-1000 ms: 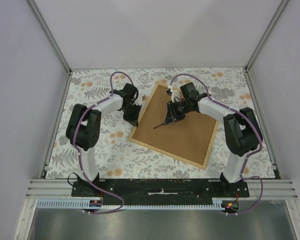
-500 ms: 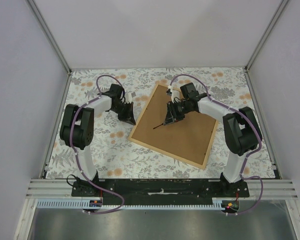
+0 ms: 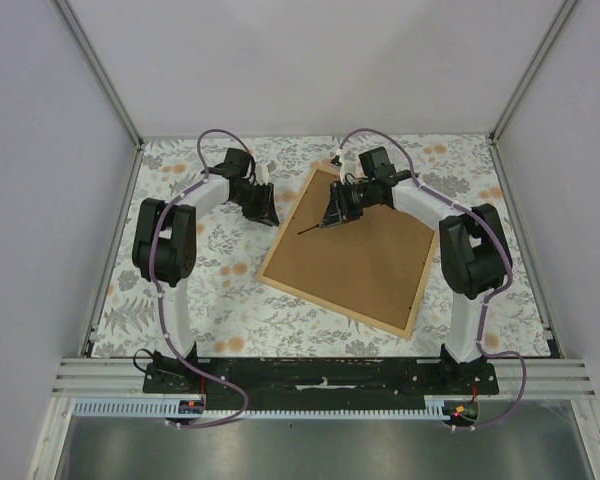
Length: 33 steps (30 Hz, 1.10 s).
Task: Take the photo out of the frame
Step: Adjust the photo frame item on the photo frame, then release the photo frame item from the photo frame.
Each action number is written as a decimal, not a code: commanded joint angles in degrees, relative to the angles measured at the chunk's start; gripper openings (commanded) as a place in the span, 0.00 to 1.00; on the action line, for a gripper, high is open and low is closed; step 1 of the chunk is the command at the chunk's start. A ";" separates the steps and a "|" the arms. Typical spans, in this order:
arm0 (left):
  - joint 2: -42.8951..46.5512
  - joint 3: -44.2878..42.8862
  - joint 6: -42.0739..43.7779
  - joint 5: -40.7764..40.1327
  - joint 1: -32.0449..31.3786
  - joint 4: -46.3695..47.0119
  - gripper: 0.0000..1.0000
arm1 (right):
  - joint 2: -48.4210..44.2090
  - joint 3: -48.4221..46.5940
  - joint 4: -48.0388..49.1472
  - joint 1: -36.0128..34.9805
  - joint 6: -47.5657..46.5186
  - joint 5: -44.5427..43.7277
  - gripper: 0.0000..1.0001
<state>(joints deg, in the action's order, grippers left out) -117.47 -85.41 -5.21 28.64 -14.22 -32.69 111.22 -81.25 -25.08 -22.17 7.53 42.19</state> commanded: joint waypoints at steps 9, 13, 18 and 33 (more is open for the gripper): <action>-7.60 -5.65 -3.22 1.32 -0.90 2.36 0.31 | 14.45 -15.07 4.43 3.72 10.84 -0.97 0.00; -7.86 -6.61 -3.49 2.38 -1.16 2.98 0.31 | 17.18 -17.27 3.64 3.63 12.85 -0.89 0.00; -8.30 -7.58 -3.75 3.35 -1.51 3.42 0.31 | 19.91 -19.55 2.41 3.72 14.53 -0.36 0.00; -9.09 -7.58 -4.19 1.94 -1.95 5.18 0.31 | 16.05 -12.79 1.08 4.07 13.91 5.26 0.00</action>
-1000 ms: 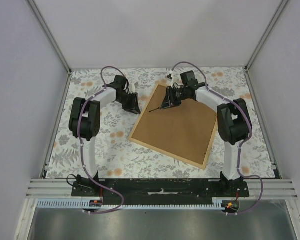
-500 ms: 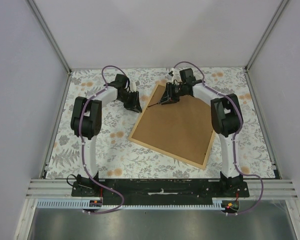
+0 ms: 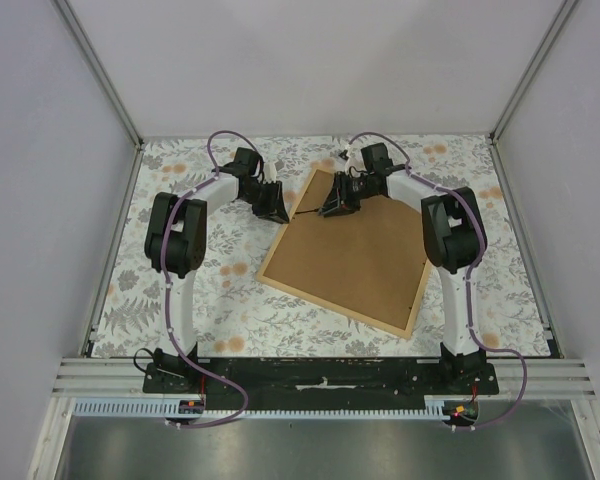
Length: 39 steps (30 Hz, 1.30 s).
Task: Take the photo out of the frame
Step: Release the photo frame item from the photo frame.
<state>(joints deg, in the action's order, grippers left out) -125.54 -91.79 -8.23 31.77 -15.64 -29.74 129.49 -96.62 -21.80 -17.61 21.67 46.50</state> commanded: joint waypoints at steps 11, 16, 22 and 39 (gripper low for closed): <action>-0.76 -0.58 -1.26 -1.71 -0.71 2.67 0.31 | -6.35 6.97 2.99 2.05 5.31 6.67 0.00; -0.59 -0.67 -1.44 -1.54 -0.80 2.84 0.31 | -7.24 7.94 3.78 2.49 6.27 7.03 0.00; -0.24 -0.67 -1.53 -1.71 -1.32 3.02 0.31 | -1.88 4.78 3.79 2.49 8.30 8.16 0.00; 0.38 -0.85 -1.61 -2.15 -1.94 3.28 0.31 | 2.34 2.14 0.36 0.47 6.28 8.61 0.00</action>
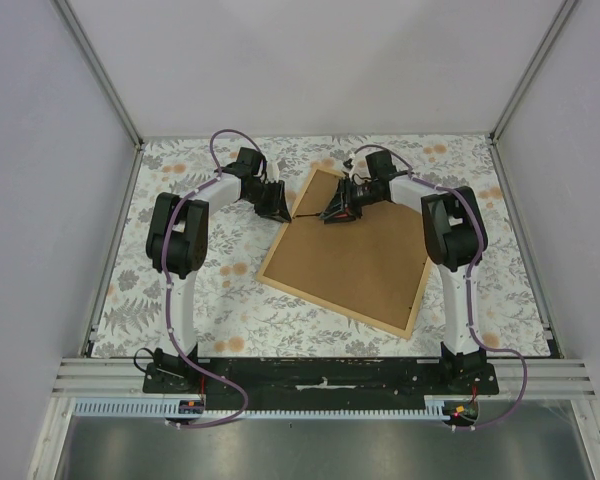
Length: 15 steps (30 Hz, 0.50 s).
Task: Take the photo out of the frame
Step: Release the photo frame item from the photo frame.
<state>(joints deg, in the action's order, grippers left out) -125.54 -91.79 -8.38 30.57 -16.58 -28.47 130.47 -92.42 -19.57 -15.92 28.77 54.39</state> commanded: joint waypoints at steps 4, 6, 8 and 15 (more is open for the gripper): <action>0.29 -0.59 -1.55 -0.95 -1.09 2.10 0.31 | 1.62 -2.24 -2.31 -1.30 -1.00 0.72 0.00; 0.38 -0.50 -1.46 -1.12 -1.09 2.28 0.31 | 1.71 -2.24 -2.84 -1.22 -1.18 0.89 0.00; 0.38 -0.58 -1.46 -1.21 -1.00 2.28 0.31 | 1.10 -1.97 -3.19 -1.22 -1.70 0.89 0.00; 0.55 -0.41 -1.20 -1.21 -1.09 2.28 0.31 | -0.92 -1.18 -4.25 -0.52 -2.32 0.72 0.00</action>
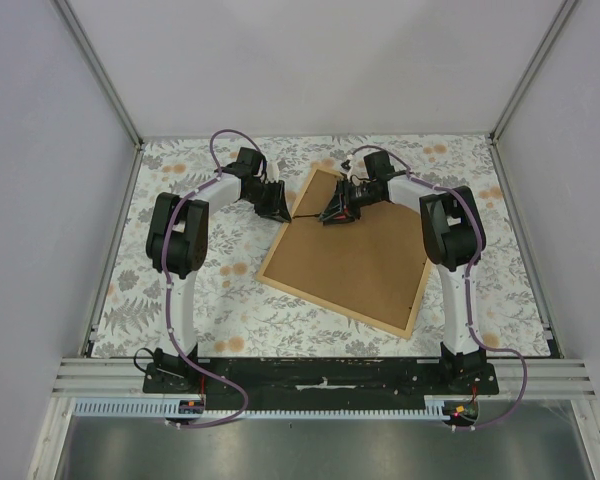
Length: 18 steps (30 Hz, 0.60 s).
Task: Take the photo out of the frame
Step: Release the photo frame item from the photo frame.
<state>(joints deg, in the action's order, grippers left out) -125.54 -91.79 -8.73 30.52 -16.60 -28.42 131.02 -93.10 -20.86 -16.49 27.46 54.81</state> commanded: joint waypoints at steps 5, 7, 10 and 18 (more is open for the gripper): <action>0.64 -0.41 -0.85 -1.17 -0.98 2.23 0.31 | -2.96 0.37 -2.95 1.55 -1.01 0.83 0.00; 0.64 -0.32 -0.85 -1.17 -1.07 2.23 0.31 | -3.31 0.46 -3.04 2.07 -1.01 1.09 0.00; 0.73 -0.50 -0.76 -1.34 -0.98 2.23 0.31 | -3.32 0.81 -2.87 2.17 -1.01 1.53 0.00; 0.91 -0.32 -0.85 -1.34 -1.07 2.15 0.31 | -0.42 -0.24 -1.90 1.29 -0.39 1.53 0.00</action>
<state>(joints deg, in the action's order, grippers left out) -125.54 -91.79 -8.73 30.41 -16.64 -28.32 130.72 -92.60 -22.35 -14.50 27.20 56.10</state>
